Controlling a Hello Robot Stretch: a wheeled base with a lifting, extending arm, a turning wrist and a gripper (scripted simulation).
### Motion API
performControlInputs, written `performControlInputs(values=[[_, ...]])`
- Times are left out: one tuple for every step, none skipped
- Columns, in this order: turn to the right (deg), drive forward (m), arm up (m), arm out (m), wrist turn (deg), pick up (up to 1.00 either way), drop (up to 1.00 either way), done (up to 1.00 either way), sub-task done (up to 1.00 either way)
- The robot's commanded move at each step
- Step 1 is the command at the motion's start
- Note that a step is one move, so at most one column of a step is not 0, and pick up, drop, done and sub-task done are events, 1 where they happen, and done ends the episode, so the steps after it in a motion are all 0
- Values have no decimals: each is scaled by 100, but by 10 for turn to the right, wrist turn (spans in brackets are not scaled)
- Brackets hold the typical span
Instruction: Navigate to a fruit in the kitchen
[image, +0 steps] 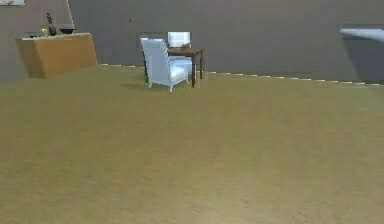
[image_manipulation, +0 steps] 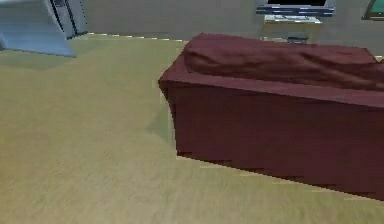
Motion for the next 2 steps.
performControlInputs(values=[[0,100,0,0,0,0,0,0,0],[30,0,0,0,0,0,0,0,0]])
